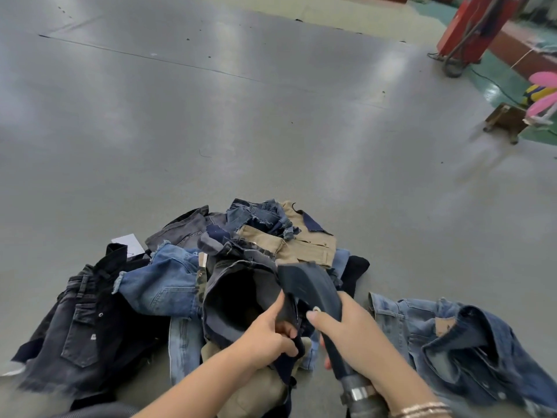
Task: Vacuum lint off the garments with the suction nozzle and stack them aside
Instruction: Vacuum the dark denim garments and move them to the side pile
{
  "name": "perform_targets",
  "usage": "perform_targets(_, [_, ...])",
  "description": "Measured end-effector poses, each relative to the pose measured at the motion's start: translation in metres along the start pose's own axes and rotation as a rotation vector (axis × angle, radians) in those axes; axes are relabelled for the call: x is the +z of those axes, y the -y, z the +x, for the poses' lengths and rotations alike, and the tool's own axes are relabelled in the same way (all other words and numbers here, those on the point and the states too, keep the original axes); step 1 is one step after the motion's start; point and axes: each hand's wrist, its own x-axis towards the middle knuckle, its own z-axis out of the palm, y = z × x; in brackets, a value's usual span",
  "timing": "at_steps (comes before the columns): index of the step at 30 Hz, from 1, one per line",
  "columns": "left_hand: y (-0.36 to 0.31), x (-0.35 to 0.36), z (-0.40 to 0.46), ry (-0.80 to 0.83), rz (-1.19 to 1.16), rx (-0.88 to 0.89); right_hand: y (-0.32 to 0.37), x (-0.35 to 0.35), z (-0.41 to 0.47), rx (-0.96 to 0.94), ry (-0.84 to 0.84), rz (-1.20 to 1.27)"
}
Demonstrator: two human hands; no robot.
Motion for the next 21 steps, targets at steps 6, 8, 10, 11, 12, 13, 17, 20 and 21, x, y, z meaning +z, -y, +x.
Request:
perform_targets(6, [0.001, 0.003, -0.001, 0.035, -0.023, -0.015, 0.005, -0.017, 0.008, -0.053, -0.105, 0.054])
perform_targets(8, [0.0, 0.001, 0.002, 0.017, -0.042, -0.015, -0.001, -0.023, 0.001, -0.011, -0.066, 0.028])
perform_targets(10, [0.001, 0.001, 0.003, 0.03, -0.027, -0.018, -0.006, -0.023, -0.006, 0.049, 0.008, 0.023])
perform_targets(11, [0.002, 0.001, 0.003, 0.046, -0.005, -0.022, -0.006, -0.021, -0.007, 0.069, 0.043, 0.027])
perform_targets(12, [0.003, 0.002, 0.002, 0.061, 0.02, -0.028, -0.004, -0.016, -0.006, 0.068, 0.068, 0.022])
perform_targets(13, [0.004, 0.003, 0.001, 0.072, 0.043, -0.036, -0.002, -0.012, -0.004, 0.049, 0.077, 0.003])
perform_targets(17, [0.009, 0.007, -0.002, 0.154, 0.092, -0.049, 0.011, -0.002, 0.011, -0.065, 0.011, -0.037])
perform_targets(20, [0.011, 0.005, -0.001, 0.143, 0.076, -0.046, 0.01, -0.012, 0.011, -0.059, -0.074, 0.02])
perform_targets(21, [0.012, 0.003, 0.0, 0.122, 0.064, -0.041, 0.007, -0.017, 0.008, -0.039, -0.08, 0.037])
